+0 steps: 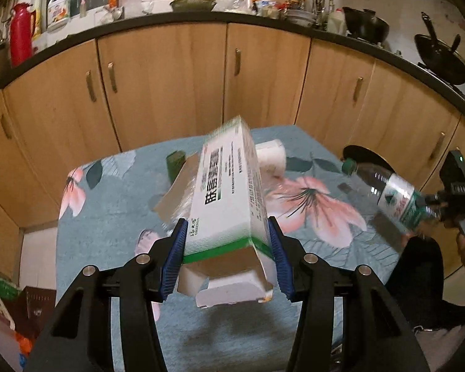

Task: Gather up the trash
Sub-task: 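Lift the bottle with the right tool toward the black bin while the left tool lifts the box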

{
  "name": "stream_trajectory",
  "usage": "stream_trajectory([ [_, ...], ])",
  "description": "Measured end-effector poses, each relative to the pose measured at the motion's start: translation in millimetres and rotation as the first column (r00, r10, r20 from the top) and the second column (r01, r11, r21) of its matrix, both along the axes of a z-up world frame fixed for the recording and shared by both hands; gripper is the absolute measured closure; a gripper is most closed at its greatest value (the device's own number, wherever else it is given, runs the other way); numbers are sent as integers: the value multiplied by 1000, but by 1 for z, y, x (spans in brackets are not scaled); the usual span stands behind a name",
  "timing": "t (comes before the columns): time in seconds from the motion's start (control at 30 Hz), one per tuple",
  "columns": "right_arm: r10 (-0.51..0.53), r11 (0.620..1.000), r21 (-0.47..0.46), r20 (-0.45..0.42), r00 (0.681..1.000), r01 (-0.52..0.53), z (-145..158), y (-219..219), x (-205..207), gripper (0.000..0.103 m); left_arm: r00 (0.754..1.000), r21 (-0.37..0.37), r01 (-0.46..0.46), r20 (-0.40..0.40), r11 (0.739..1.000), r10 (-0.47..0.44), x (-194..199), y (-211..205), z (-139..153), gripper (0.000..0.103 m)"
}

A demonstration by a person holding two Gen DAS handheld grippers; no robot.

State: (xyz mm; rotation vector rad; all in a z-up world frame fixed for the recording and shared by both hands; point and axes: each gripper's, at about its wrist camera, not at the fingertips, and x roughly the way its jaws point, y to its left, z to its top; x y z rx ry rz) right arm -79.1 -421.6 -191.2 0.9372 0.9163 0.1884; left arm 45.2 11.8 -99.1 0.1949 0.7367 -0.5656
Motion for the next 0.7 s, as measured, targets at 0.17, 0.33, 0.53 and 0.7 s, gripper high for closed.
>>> stream_trajectory([
  [0.17,-160,976,-151,-27,987,154,13,-66,6,41,999,-8,33,18,999,-33,-2,-15,9,55],
  [0.33,-253,933,-284,-82,964,221,5,-111,37,41,999,1,49,13,999,-49,-2,-30,7,55],
  [0.53,-293,896,-381,-126,948,227,-13,-132,73,41,1000,75,21,-16,997,-20,4,-29,-11,55],
  [0.7,-279,898,-389,-138,950,207,-19,-125,87,41,983,122,25,-182,992,-3,9,-22,-60,56],
])
